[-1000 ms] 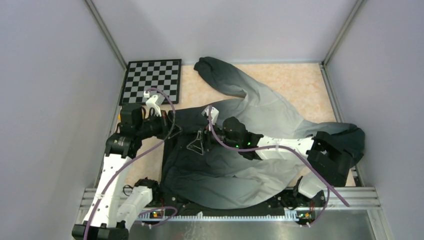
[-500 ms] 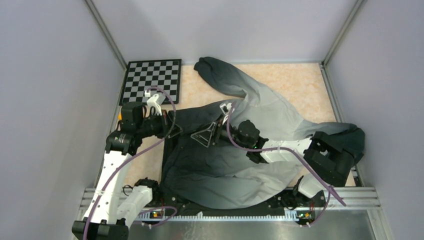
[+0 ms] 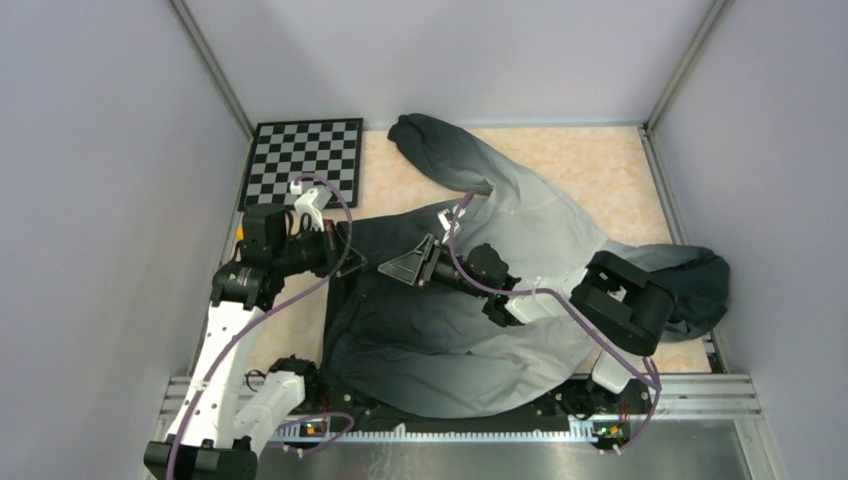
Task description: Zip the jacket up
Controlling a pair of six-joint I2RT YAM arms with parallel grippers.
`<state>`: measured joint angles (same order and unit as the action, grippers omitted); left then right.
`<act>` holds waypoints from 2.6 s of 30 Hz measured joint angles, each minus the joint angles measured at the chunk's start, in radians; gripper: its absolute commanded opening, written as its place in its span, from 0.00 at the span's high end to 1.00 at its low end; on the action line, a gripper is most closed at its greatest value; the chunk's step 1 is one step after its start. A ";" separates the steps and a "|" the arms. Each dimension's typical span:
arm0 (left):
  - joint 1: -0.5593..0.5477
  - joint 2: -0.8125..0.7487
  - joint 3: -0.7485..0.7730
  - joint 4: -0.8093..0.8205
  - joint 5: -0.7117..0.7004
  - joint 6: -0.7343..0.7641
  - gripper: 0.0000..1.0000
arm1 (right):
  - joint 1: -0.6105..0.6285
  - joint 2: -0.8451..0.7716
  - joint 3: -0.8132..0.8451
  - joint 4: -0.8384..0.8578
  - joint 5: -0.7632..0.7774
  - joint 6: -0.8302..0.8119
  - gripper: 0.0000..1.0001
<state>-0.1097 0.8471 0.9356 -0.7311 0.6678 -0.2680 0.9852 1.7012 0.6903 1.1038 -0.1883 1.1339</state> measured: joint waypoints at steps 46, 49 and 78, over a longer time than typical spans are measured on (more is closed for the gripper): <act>0.003 -0.080 -0.154 0.137 0.031 -0.069 1.00 | -0.030 0.109 0.050 0.152 -0.074 0.295 0.78; 0.003 -0.068 -0.147 0.122 0.035 -0.042 1.00 | -0.040 0.109 0.049 0.169 -0.124 0.205 0.63; 0.003 -0.011 -0.069 0.002 0.129 0.054 1.00 | -0.052 0.055 0.010 0.194 -0.324 -0.378 0.64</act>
<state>-0.1062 0.8360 0.8661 -0.7296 0.7967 -0.2138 0.9329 1.7557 0.7002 1.2976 -0.5125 0.7555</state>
